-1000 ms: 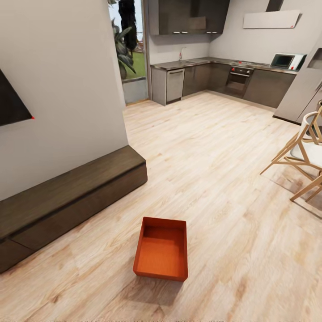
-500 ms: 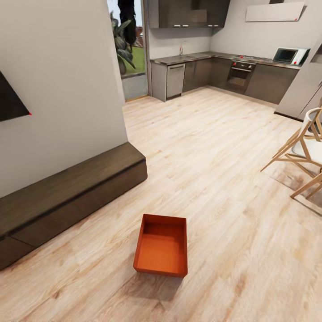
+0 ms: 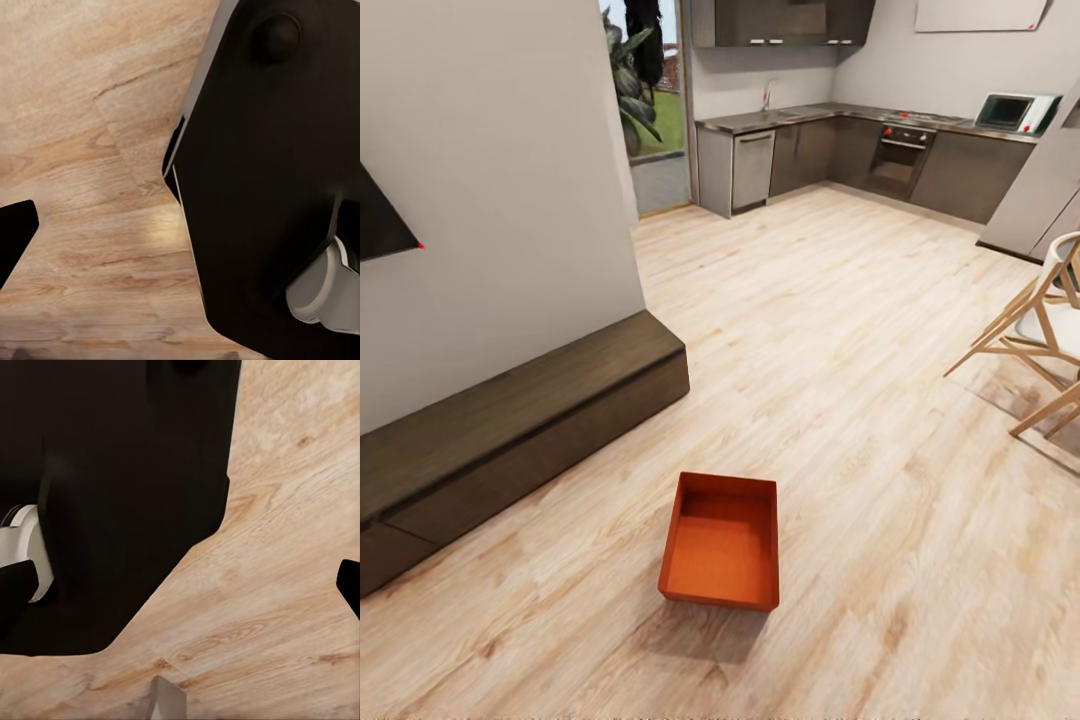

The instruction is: Move the two storage containers from the living room to the garage. In the garage, place one container on the floor and stack the other container on top of it (either order is fine).

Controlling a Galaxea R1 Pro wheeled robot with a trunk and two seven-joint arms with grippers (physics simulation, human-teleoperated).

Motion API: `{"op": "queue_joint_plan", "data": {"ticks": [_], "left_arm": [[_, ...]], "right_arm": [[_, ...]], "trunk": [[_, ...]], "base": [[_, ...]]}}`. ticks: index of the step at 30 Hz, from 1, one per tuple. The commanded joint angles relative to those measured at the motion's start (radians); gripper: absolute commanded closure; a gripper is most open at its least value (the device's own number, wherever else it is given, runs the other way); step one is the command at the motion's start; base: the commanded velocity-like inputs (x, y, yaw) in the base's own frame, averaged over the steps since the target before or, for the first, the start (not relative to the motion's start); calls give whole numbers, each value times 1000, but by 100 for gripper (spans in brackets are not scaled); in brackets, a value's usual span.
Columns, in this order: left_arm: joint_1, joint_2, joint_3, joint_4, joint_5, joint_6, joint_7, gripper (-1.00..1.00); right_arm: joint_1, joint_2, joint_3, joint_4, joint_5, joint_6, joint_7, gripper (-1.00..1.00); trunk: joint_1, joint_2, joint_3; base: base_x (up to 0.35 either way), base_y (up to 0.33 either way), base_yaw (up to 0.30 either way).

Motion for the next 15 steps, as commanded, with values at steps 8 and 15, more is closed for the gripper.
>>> {"op": "queue_joint_plan", "data": {"ticks": [8, 15], "left_arm": [[0, 0, 7, 0, 1, -1, 1, -100], [0, 0, 7, 0, 1, -1, 1, -100]], "right_arm": [[-2, -2, 6, 3, -1, -6, -3, -100], [-1, -1, 6, 3, 1, -7, 1, -100]], "trunk": [[0, -1, -14], [0, -1, -25]], "base": [[0, 0, 0], [0, 0, 0]]}}
